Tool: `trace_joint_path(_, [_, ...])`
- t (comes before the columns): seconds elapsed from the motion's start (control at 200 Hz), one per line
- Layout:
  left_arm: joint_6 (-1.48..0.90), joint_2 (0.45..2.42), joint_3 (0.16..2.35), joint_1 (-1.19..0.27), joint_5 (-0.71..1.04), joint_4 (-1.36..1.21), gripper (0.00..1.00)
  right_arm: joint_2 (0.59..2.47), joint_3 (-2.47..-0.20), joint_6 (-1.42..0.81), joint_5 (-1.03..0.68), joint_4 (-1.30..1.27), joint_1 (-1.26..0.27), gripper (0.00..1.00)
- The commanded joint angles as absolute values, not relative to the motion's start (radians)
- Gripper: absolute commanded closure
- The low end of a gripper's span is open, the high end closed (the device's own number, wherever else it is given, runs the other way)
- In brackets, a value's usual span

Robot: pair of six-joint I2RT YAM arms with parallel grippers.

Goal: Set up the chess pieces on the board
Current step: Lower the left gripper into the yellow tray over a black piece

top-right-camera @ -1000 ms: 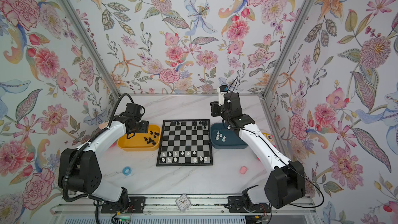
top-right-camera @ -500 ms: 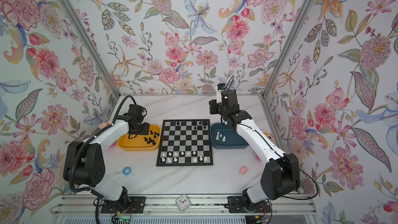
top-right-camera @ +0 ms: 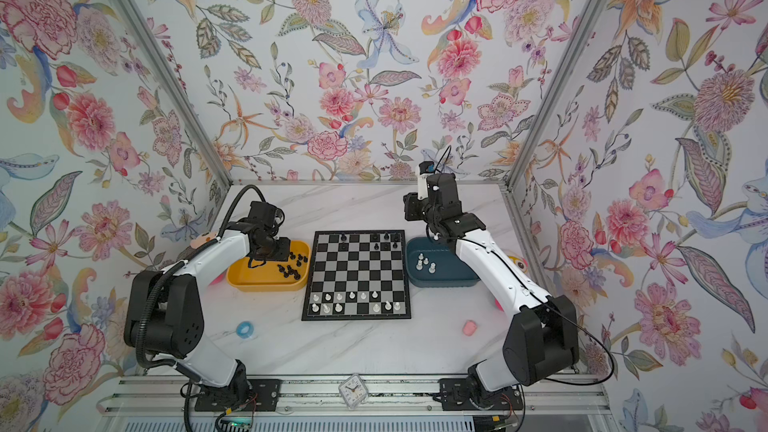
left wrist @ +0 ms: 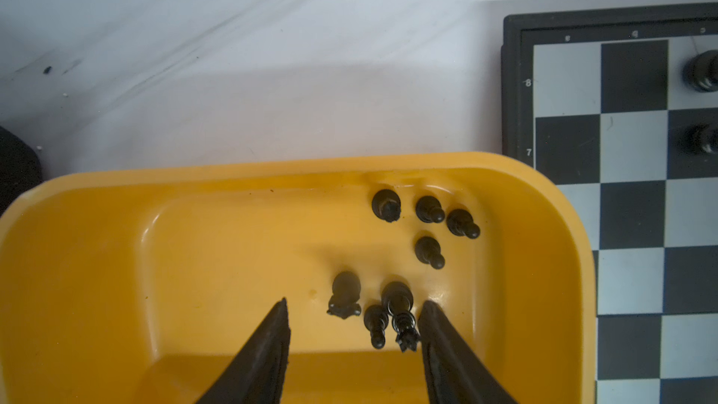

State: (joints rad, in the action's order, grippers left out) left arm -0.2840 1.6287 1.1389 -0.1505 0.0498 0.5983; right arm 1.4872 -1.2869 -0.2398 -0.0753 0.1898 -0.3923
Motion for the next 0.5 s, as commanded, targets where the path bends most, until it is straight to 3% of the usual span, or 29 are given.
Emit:
trace_joint_path(0.0, [-0.282,1.571,1.141,-0.147,0.067,0.652,0.44,1.496,-1.284,-0.243,-0.103,0.183,-0.391,0.71])
trace_joint_path(0.495, [-0.300,1.491,1.103,-0.262,0.039,0.687,0.43,1.429,-1.199,-0.255,-0.123,0.156,-0.399,0.71])
